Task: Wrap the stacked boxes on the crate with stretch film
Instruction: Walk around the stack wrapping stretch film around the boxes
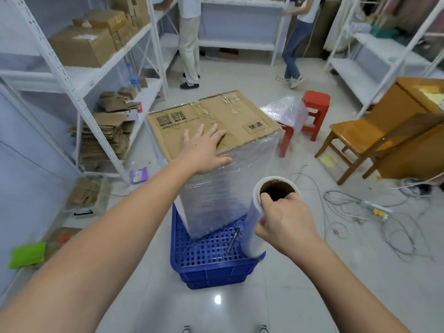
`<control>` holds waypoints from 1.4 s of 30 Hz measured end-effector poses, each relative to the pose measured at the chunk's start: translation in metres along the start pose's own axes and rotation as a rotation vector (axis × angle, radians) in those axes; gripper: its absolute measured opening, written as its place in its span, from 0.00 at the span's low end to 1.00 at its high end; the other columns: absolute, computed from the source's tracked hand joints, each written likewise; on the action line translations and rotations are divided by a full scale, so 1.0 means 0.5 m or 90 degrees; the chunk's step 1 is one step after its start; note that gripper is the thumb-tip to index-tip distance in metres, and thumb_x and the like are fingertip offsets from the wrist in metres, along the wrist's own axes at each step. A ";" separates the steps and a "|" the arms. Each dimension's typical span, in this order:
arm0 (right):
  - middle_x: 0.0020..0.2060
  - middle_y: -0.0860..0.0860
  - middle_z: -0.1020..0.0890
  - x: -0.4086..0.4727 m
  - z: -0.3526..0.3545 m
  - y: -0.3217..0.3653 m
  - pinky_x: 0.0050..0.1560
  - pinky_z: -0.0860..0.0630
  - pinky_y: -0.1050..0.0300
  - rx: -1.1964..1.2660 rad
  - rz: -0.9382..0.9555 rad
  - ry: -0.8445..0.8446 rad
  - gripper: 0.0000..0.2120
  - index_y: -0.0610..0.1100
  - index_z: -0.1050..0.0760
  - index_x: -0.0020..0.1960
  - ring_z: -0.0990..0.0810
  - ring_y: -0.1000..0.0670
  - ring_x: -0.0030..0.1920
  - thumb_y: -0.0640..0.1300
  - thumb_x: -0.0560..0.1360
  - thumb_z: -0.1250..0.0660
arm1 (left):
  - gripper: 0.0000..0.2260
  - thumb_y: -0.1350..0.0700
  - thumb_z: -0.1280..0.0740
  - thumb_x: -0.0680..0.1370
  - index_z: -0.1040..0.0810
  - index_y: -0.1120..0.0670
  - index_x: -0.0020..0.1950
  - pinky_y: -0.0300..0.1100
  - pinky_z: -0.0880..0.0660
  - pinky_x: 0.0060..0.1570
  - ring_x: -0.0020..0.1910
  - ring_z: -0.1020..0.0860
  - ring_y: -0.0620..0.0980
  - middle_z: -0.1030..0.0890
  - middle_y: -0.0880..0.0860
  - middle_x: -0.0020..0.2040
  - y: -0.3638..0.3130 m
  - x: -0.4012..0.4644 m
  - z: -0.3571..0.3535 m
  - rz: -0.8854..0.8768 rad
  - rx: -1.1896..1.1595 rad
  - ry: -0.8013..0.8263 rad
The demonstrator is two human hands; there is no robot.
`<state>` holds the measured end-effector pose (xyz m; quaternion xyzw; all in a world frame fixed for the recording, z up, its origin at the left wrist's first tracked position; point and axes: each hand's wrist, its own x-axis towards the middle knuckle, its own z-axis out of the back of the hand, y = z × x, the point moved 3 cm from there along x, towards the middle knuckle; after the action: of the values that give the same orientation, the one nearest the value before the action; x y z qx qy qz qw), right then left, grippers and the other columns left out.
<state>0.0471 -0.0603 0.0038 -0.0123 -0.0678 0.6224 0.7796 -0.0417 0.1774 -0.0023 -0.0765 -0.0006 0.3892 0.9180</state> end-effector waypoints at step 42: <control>0.31 0.53 0.20 0.001 0.039 0.140 0.71 0.38 0.59 0.046 0.307 0.105 0.10 0.49 0.21 0.38 0.20 0.50 0.43 0.51 0.63 0.22 | 0.28 0.34 0.50 0.83 0.38 0.40 0.82 0.55 0.46 0.80 0.82 0.40 0.50 0.38 0.45 0.82 0.149 -0.088 -0.030 -0.237 0.083 -0.161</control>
<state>-0.0229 -0.0453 0.0159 -0.0509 0.0237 0.7891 0.6116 -0.1248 0.1949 -0.0251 0.0337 -0.1049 0.2190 0.9695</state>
